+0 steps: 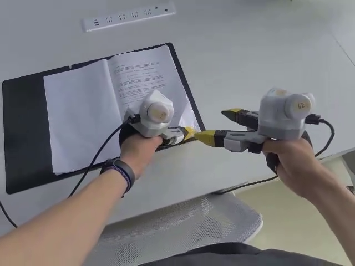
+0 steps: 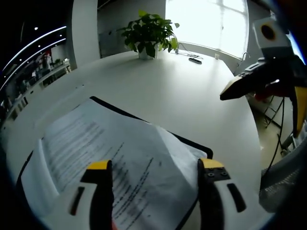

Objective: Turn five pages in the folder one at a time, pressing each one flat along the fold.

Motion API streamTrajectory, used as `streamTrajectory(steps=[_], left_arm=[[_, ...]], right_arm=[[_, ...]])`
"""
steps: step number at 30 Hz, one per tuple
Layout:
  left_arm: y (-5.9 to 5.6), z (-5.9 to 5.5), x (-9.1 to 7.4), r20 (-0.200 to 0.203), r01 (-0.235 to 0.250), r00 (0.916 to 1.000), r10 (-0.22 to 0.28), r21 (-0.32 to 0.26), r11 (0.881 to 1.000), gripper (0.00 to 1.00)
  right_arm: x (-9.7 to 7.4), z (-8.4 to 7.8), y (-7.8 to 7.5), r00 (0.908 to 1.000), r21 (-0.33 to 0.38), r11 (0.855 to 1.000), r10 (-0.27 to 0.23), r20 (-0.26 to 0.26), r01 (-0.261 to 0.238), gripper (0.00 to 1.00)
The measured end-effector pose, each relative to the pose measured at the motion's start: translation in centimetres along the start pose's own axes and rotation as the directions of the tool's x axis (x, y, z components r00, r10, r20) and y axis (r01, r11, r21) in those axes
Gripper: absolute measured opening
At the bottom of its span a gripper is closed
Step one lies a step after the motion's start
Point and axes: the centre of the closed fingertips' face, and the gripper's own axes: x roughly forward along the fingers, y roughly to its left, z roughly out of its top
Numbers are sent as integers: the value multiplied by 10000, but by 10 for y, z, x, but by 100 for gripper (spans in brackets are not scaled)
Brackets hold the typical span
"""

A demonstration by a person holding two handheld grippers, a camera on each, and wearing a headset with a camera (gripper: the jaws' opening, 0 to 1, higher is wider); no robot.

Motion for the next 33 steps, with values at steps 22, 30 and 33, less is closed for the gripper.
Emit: streamTrajectory(steps=[22, 30, 33], left_arm=[[3, 1, -1, -69, 24, 10000, -24, 49, 10000, 70], [4, 1, -1, -52, 49, 10000, -49, 3, 10000, 71], [4, 1, -1, -52, 45, 10000, -46, -9, 10000, 71]], right_arm=[[66, 14, -20, 9949, 2226, 9701, 871, 514, -964, 52], [81, 15, -17, 9908, 2662, 9545, 1248, 532, -1345, 48], [84, 15, -18, 9894, 2829, 9483, 1331, 582, -1442, 46]])
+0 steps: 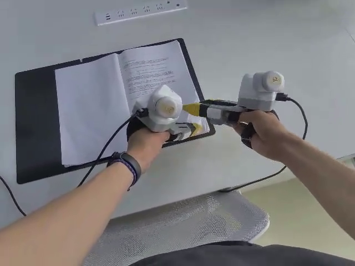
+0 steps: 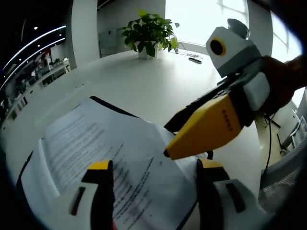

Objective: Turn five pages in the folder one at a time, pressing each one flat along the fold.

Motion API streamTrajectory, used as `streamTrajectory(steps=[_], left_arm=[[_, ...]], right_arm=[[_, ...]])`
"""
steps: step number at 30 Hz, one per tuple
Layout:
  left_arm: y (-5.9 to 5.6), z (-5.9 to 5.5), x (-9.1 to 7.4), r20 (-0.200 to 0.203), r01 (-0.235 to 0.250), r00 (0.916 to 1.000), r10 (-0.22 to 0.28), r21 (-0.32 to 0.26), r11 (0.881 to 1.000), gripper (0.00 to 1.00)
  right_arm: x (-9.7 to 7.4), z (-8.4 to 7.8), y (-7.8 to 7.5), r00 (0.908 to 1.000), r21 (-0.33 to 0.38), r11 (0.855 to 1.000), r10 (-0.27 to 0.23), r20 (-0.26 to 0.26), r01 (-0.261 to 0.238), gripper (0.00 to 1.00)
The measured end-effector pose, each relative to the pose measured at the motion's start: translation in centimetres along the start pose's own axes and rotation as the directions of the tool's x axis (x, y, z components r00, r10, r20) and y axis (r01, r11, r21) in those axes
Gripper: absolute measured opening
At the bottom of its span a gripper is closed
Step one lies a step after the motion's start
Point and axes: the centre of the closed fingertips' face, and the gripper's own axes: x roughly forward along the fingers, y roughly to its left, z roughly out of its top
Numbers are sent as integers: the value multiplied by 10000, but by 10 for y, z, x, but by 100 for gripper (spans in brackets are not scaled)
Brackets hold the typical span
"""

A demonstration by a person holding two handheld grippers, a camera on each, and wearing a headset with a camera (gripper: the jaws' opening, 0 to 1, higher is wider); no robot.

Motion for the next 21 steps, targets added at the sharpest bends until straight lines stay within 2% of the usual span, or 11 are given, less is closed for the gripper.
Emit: streamTrajectory(steps=[4, 12, 19, 21], left_arm=[[0, 0, 0, 12, 22, 10000, -22, -44, 10000, 71], [-1, 0, 0, 12, 55, 10000, -55, -74, 10000, 71], [-3, 1, -1, 22, 205, 9998, -205, -235, 9995, 73], [-5, 1, -1, 16, 260, 9997, -260, -267, 9993, 75]], right_arm=[[2, 0, -4, 10000, 278, 9996, 49, 66, -51, 43], [1, -2, -11, 9995, 421, 9989, -212, 229, 202, 22], [-4, -1, -14, 9988, 765, 9969, -203, 440, 169, 4], [-4, 0, -13, 9986, 826, 9965, -182, 494, 141, 3]])
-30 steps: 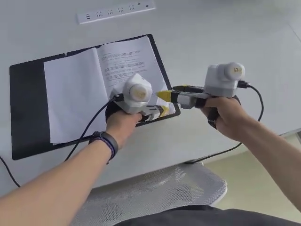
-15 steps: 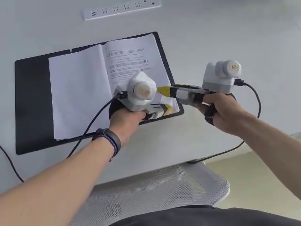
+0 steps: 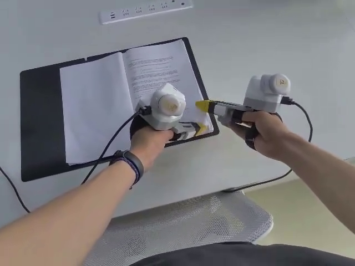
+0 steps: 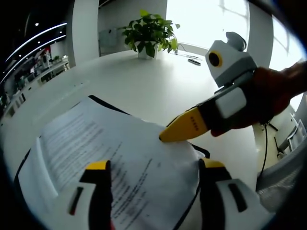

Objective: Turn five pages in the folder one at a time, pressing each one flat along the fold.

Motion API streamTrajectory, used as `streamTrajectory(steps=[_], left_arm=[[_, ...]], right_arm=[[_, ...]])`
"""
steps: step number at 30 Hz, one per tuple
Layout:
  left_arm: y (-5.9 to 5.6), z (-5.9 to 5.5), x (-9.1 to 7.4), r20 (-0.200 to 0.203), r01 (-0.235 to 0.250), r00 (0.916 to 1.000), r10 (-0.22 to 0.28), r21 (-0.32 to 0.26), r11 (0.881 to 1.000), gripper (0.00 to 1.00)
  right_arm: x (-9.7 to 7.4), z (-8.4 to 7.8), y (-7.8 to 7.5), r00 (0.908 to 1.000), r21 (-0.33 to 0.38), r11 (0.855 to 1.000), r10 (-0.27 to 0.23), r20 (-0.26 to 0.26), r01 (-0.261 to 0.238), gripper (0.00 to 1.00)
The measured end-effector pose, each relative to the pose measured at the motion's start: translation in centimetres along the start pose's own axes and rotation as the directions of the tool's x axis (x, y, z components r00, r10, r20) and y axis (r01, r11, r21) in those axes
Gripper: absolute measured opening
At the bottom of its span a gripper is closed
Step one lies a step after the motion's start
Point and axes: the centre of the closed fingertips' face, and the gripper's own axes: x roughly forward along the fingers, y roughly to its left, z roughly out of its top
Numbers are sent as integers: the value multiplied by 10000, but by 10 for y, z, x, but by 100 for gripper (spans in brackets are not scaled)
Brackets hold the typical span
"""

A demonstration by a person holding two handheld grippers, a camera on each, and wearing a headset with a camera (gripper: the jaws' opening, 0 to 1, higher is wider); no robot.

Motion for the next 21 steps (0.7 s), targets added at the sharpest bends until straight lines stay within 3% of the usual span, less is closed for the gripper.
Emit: streamTrajectory(steps=[10, 21], left_arm=[[-7, 7, -11, 177, 328, 9993, -326, -147, 9994, 78], [-1, 14, -28, 340, 240, 9991, -242, 64, 9997, 78]], right_arm=[[-1, 0, 5, 9999, -144, 9999, -47, 91, 48, 0], [-2, 6, 11, 9997, -188, 9998, -101, 239, 106, 0]])
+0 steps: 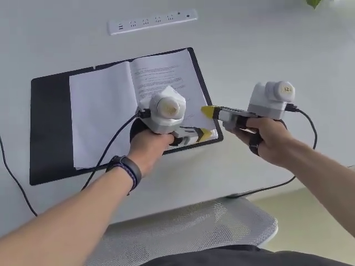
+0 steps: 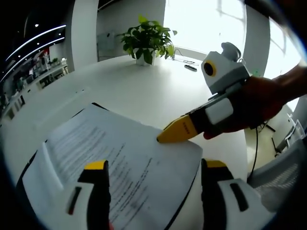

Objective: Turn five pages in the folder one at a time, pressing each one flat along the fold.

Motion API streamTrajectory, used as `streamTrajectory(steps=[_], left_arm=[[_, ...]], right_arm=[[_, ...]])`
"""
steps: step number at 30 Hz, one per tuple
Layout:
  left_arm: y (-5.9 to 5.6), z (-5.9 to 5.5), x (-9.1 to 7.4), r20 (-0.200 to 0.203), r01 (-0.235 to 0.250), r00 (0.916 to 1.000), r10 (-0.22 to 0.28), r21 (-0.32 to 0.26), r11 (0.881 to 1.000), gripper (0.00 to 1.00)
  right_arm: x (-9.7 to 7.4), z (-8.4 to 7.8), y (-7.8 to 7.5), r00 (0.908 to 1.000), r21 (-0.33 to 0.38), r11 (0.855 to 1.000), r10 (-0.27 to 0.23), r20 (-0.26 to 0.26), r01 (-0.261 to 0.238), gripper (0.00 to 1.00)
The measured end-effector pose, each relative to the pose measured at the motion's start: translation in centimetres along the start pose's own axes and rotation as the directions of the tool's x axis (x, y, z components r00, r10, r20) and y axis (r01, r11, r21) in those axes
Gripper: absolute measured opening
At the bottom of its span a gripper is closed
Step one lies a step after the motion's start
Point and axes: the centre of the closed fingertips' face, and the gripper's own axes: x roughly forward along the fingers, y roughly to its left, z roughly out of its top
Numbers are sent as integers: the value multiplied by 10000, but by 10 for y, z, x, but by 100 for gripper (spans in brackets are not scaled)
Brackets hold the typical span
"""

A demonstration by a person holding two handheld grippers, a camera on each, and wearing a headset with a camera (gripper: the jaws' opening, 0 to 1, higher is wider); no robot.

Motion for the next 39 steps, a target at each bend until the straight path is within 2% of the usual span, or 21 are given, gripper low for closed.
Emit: streamTrajectory(steps=[4, 7, 11, 20, 32, 39], left_arm=[[4, -1, -7, -18, -70, 10000, 71, 57, 10000, 78], [8, -4, -12, -32, -134, 9999, 134, 12, 9999, 78], [14, -8, -24, 0, -299, 9996, 299, -41, 9995, 78], [37, -22, -48, 230, -710, 9971, 724, -565, 9959, 78], [71, -37, -95, 558, -1456, 9866, 1535, -1259, 9813, 78], [90, -56, -124, 595, -1869, 9783, 1986, -1619, 9690, 78]], right_arm=[[1, 3, 5, 10000, -29, 10000, 11, 75, -10, 0], [2, 8, 11, 9995, 90, 9999, 101, 315, -104, 0], [6, 11, 20, 9993, -35, 9998, 179, 338, -178, 0], [20, 23, 52, 9955, -67, 9982, 592, 735, -589, 0], [51, 28, 99, 9894, -735, 9882, 1381, 439, -1347, 0], [70, 23, 126, 9827, -980, 9785, 1842, 197, -1815, 0]])
